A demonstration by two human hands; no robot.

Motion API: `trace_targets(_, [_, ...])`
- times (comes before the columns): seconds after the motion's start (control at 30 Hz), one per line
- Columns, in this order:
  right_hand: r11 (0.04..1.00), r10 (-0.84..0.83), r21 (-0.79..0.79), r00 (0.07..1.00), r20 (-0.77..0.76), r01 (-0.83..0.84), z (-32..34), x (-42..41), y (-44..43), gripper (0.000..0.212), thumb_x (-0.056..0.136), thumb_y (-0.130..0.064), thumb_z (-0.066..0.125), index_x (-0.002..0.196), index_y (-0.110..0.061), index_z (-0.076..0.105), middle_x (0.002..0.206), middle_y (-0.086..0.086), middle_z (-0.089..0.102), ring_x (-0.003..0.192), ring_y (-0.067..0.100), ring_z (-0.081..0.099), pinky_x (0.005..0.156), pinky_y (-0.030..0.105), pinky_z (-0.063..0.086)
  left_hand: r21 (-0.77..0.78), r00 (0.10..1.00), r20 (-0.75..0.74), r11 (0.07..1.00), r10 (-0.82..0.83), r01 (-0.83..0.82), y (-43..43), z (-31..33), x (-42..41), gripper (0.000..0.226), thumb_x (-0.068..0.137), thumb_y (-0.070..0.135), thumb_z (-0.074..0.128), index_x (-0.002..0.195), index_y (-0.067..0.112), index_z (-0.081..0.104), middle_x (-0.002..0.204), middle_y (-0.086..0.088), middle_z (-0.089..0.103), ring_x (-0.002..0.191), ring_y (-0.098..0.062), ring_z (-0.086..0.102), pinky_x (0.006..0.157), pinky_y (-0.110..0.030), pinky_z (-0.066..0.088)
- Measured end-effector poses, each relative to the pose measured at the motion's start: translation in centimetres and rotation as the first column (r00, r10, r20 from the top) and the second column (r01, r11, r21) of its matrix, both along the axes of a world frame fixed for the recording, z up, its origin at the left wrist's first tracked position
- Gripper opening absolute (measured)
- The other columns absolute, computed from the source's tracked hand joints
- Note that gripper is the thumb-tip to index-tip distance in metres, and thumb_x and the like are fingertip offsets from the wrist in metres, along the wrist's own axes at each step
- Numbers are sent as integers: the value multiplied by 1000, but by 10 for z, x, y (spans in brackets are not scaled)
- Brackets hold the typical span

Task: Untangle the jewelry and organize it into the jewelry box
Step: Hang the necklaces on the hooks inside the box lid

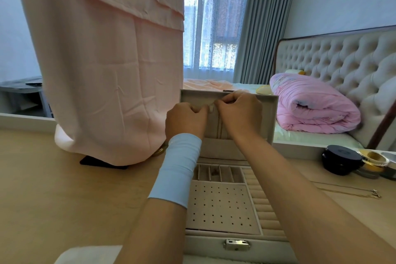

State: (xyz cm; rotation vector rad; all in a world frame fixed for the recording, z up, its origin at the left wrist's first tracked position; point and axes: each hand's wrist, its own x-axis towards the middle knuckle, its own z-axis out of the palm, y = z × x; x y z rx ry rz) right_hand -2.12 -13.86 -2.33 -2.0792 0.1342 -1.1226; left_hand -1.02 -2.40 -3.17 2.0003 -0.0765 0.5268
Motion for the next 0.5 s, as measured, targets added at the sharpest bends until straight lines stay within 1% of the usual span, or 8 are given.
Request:
trace_targets(0.07, [999, -16, -50, 1000, -17, 15, 1, 0, 1, 9, 83, -17, 71, 82, -17, 80, 79, -5, 72, 76, 7, 61, 65, 19, 43, 12, 999, -11, 999, 33, -33, -1, 0, 1, 45, 89, 37, 60, 52, 14, 50, 51, -1, 47, 50, -16, 42, 50, -21, 29])
trace_targets(0.13, [994, -20, -107, 999, -50, 15, 1, 1, 0, 11, 83, -15, 69, 80, -17, 79, 81, -2, 73, 78, 11, 63, 68, 23, 45, 37, 998, -43, 998, 54, -53, -2, -1, 2, 46, 89, 36, 59, 51, 15, 44, 50, -1, 41, 48, -16, 38, 49, -22, 26])
trace_targets(0.27, [978, -48, -209, 991, -125, 21, -1, -2, -1, 10, 85, -13, 68, 82, -16, 77, 84, -2, 70, 78, 12, 62, 67, 23, 42, 96, 995, -91, 995, 41, -32, -3, -3, 2, 44, 91, 35, 57, 54, 15, 47, 54, -2, 45, 53, -17, 44, 49, -22, 28])
trace_targets(0.37, [968, -56, -251, 978, -203, 3, -4, -5, -2, 11, 86, -14, 68, 78, -18, 75, 85, -1, 71, 80, 14, 64, 68, 24, 43, 113, 994, -109, 994, 2, 10, 1, -4, 2, 40, 90, 34, 57, 57, 12, 49, 56, -2, 48, 56, -19, 47, 50, -23, 29])
trace_targets(0.4, [970, -53, -243, 967, -249, -10, -5, -6, -3, 12, 86, -15, 68, 76, -19, 74, 85, -1, 71, 81, 15, 65, 68, 25, 44, 127, 993, -112, 991, -26, 40, 4, -3, 4, 39, 89, 34, 57, 59, 10, 52, 57, -4, 50, 57, -21, 49, 50, -24, 33])
trace_targets(0.43, [976, -39, -216, 952, -305, -29, -7, -7, -3, 14, 86, -17, 69, 72, -20, 72, 83, -1, 71, 81, 15, 65, 67, 26, 45, 142, 990, -122, 986, -64, 82, 7, -2, 5, 37, 87, 34, 58, 63, 6, 57, 60, -7, 53, 59, -24, 53, 51, -26, 39])
trace_targets(0.5, [989, 29, -118, 911, -412, -85, -10, -11, -4, 19, 87, -22, 68, 70, -15, 72, 76, 4, 71, 74, 17, 65, 65, 28, 47, 134, 967, -177, 969, -183, 208, 14, 1, 7, 34, 86, 33, 60, 74, 2, 66, 68, -13, 62, 59, -27, 58, 55, -32, 53])
